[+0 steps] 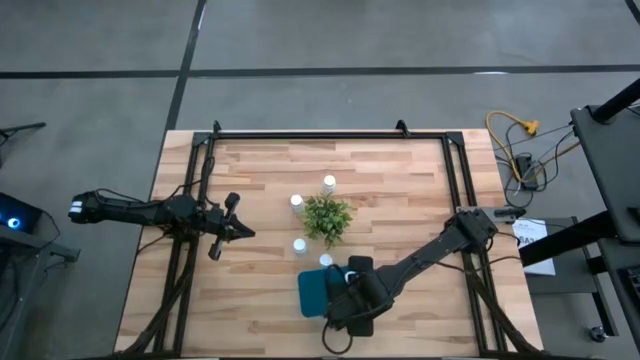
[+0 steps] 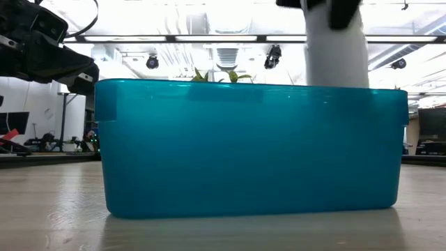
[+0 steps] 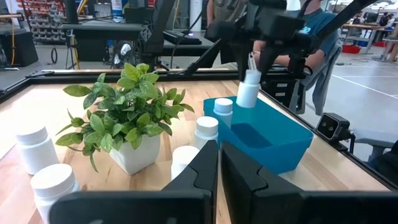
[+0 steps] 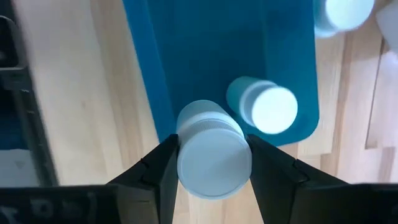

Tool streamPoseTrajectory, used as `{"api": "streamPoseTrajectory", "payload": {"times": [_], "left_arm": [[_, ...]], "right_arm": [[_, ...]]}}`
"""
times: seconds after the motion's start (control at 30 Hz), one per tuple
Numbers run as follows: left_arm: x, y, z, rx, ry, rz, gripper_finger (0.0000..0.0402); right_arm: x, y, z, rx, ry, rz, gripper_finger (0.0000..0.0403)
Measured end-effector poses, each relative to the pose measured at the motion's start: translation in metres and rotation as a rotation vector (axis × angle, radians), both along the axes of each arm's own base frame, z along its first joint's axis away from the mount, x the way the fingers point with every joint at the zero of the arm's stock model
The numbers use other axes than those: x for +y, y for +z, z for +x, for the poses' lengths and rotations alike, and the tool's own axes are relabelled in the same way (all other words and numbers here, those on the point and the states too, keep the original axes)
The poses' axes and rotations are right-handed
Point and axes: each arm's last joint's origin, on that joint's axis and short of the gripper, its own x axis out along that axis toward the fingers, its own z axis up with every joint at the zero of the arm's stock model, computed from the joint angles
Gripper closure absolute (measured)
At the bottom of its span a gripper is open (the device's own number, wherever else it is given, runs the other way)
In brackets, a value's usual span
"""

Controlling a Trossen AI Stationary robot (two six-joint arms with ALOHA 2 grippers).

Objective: Pick and place pill bottles into a basket
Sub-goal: Put the white medicine bottle into the blue bin

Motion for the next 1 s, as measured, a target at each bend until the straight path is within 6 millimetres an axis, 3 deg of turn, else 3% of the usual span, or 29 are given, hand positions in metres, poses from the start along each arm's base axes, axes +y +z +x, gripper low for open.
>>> {"api": "streamPoseTrajectory", "payload": {"times": [0.5, 1.0], "left_arm": [[0.0, 0.0, 0.0, 0.003, 0.0, 0.0, 0.0401], [0.0, -0.001, 0.0, 0.007, 0.0, 0.0, 0.0401]], "right_arm": [[0.013, -0.015, 0.001, -0.063, -0.003, 0.025, 0.0256], [0.012, -0.036, -0.006, -0.034, -0.031, 0.018, 0.0256]]}}
